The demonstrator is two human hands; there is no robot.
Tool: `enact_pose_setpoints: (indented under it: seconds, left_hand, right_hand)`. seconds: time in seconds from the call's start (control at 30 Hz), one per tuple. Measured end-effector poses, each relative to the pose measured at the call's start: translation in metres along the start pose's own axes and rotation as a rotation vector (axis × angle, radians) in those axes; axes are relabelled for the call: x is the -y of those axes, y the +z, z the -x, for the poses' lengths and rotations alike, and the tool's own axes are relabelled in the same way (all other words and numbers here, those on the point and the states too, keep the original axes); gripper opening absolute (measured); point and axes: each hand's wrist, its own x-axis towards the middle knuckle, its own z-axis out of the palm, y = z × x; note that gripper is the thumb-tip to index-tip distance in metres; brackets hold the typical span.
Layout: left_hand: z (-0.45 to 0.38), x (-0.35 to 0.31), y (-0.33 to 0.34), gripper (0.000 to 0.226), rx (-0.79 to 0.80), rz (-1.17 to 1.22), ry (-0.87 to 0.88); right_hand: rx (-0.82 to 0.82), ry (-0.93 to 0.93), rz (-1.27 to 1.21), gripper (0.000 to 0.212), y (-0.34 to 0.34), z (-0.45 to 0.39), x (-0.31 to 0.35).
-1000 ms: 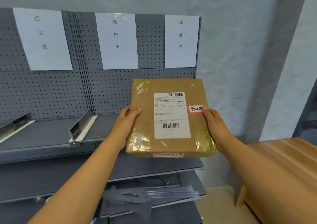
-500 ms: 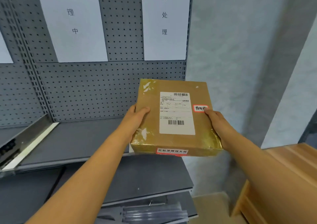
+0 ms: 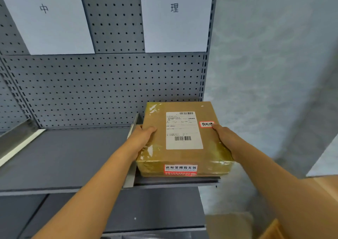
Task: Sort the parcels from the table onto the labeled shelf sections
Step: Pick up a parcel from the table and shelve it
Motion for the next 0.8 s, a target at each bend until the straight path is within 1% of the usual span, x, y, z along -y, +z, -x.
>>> enact_pose_setpoints:
  seconds: [0.1, 0.23, 0.33, 0.43, 0.53, 0.67, 0.7, 0.73, 0.8]
  left_hand:
    - [-0.013, 0.001, 0.008, 0.056, -0.065, -0.037, -0.025]
    - [-0.028, 0.001, 0.012, 0.056, -0.101, -0.096, -0.056]
    - [-0.039, 0.003, 0.012, 0.058, -0.129, -0.195, -0.08]
    - [-0.049, 0.006, 0.01, 0.055, -0.157, -0.271, -0.029]
    - [-0.054, 0.007, 0.007, 0.052, -0.182, -0.334, 0.018]
    - [-0.052, 0.006, 0.007, 0.056, -0.185, -0.429, 0.083]
    - [-0.05, 0.005, 0.006, 0.059, -0.199, -0.468, 0.111]
    - [-0.047, 0.003, 0.006, 0.061, -0.218, -0.501, 0.146]
    - [-0.04, -0.003, 0.004, 0.059, -0.257, -0.516, 0.23]
  right_hand:
    - [0.055, 0.014, 0.024, 0.05, 0.002, -0.021, -0.001]
    - [0.115, 0.04, 0.065, 0.054, 0.003, -0.039, 0.002]
    - [0.153, 0.063, 0.081, 0.053, 0.004, -0.049, 0.001]
    - [0.174, 0.085, 0.078, 0.054, 0.007, -0.057, 0.003]
    - [0.166, 0.116, 0.087, 0.059, 0.009, -0.062, 0.004]
    - [0.184, 0.124, 0.081, 0.061, 0.009, -0.06, 0.003]
    - [0.15, 0.092, 0.123, 0.062, 0.01, -0.058, 0.004]
    - [0.075, 0.024, 0.218, 0.062, 0.01, -0.055, 0.006]
    - [-0.133, -0.219, 0.498, 0.06, 0.011, -0.05, 0.012]
